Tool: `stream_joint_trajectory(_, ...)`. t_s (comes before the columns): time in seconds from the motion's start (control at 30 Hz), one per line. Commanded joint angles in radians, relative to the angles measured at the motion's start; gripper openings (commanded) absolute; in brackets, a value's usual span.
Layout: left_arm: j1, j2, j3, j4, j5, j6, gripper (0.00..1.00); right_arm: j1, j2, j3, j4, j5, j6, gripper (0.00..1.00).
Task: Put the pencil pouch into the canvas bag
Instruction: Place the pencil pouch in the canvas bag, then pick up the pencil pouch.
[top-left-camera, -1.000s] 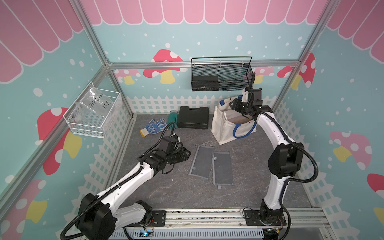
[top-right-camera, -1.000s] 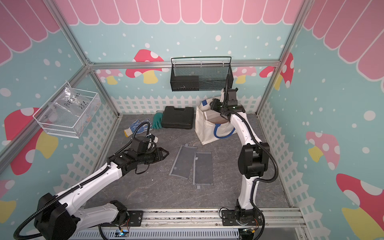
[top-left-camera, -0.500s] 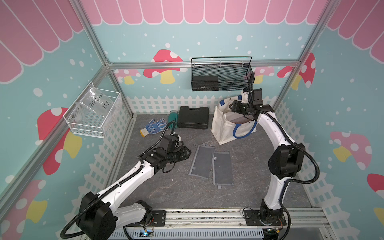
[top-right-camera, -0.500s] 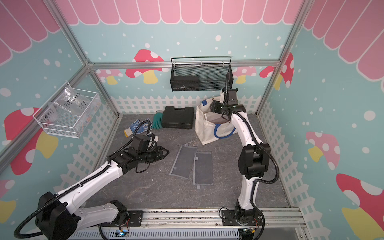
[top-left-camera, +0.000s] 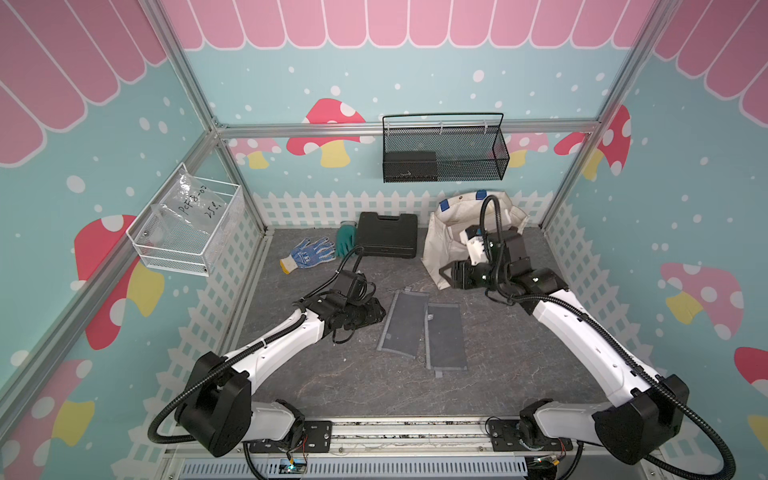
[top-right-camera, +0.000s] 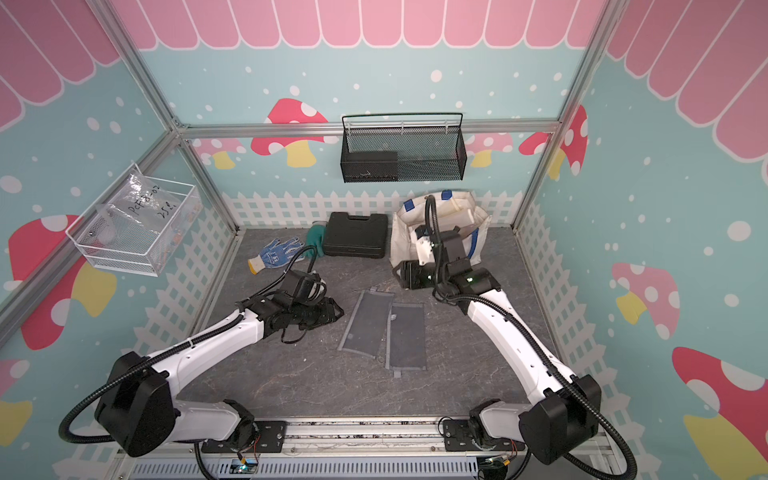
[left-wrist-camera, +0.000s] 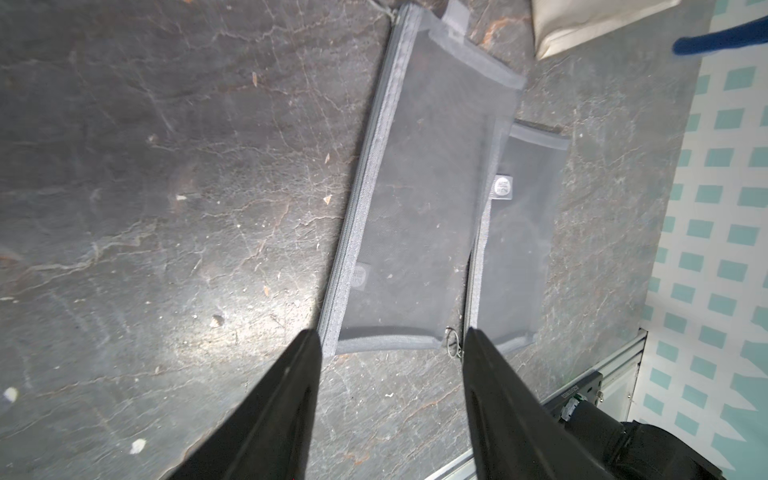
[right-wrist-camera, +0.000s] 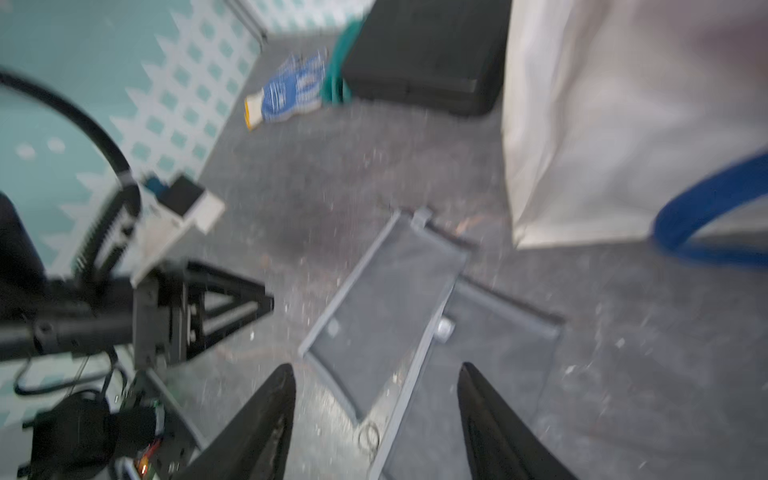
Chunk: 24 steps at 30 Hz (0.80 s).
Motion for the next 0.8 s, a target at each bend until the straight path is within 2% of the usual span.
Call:
stream_joint_trajectory(0.0, 0.004, 0.044, 0.029, 0.021, 0.02, 0.033, 0.58, 0.036, -0.041, -0.134, 0.141, -0.081, 0.078, 0.63)
stream_joint_trajectory(0.13, 0.004, 0.119, 0.033, 0.058, 0.026, 0.054, 0.57, 0.048, 0.007, -0.271, 0.303, -0.164, 0.122, 0.6)
stream_joint_trajectory(0.3, 0.005, 0.198, 0.034, 0.105, 0.011, 0.083, 0.59, 0.055, 0.118, -0.335, 0.48, -0.205, 0.171, 0.59)
stream_joint_trajectory(0.43, 0.005, 0.26, 0.034, 0.172, 0.042, 0.08, 0.59, 0.059, 0.227, -0.346, 0.596, -0.227, 0.204, 0.56)
stream_joint_trajectory(0.63, -0.011, 0.32, 0.017, 0.256, 0.086, 0.041, 0.59, 0.059, 0.356, -0.324, 0.639, -0.22, 0.226, 0.52)
stream_joint_trajectory(0.77, -0.068, 0.347, 0.012, 0.276, 0.069, 0.016, 0.56, 0.06, 0.433, -0.304, 0.627, -0.233, 0.229, 0.51)
